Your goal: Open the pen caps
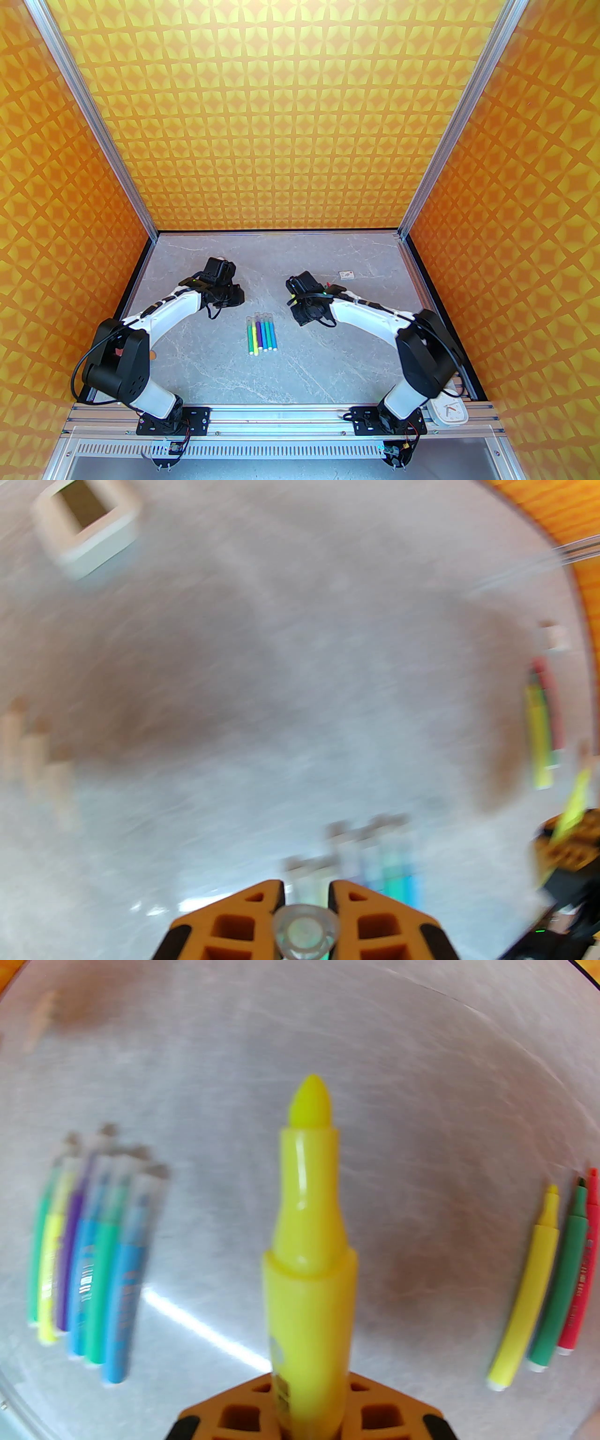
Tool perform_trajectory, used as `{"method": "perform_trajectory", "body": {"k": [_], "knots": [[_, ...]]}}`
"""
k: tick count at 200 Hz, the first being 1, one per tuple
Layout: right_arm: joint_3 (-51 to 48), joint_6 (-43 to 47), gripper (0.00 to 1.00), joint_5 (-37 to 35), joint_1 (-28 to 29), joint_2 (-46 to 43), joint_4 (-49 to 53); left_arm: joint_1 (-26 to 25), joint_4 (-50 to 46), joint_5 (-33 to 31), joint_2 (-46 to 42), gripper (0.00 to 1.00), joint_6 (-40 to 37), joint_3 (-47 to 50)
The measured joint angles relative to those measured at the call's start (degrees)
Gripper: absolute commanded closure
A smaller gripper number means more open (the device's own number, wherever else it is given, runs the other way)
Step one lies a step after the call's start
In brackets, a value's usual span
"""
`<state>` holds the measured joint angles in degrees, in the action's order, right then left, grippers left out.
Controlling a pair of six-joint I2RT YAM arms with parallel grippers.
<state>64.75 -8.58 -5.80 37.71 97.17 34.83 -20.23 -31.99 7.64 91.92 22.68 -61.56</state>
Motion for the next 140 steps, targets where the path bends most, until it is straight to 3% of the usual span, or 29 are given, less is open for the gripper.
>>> {"method": "perform_trajectory", "body": {"k": [56,140], "knots": [[1.09,0.96,1.0,-5.79,-1.62,3.21,2.29,0.0,-6.56,-7.78,6.1,1.0,-2.47,-1.68],[1.14,1.88,0.95,-6.93,-5.01,4.61,2.45,0.37,-10.01,-14.64,13.25,1.0,-4.15,-6.54]]}}
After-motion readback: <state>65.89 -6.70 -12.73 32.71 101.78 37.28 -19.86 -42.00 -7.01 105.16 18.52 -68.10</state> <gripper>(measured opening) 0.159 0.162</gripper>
